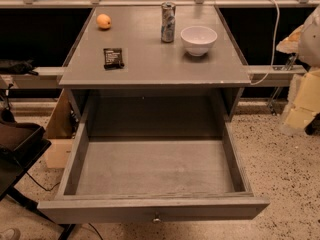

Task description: Place redbull can into top drawer

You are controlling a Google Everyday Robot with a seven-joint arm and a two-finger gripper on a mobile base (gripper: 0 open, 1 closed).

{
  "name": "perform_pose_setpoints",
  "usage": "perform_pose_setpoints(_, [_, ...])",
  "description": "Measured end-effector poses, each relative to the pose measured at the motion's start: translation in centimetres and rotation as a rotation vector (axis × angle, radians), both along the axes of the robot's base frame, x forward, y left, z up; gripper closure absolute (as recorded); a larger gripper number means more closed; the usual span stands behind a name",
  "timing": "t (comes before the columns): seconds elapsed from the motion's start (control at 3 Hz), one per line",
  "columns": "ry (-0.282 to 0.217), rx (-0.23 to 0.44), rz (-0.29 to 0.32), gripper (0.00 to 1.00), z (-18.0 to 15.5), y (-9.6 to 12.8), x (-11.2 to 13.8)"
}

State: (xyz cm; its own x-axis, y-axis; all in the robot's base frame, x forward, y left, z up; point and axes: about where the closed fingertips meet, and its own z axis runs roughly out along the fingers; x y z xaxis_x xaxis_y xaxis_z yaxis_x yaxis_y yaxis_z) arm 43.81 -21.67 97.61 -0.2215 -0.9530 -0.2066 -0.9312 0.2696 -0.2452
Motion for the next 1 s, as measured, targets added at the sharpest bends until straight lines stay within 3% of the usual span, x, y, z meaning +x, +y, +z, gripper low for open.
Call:
perform_pose_setpoints(0.67, [-0.019,0.011,-0.001,0.0,0.1,0.1,0.2])
perform_pose_setpoints(1.0, [-0.056,0.1,-0.002,0.0,-1.5,-0.4,2.1])
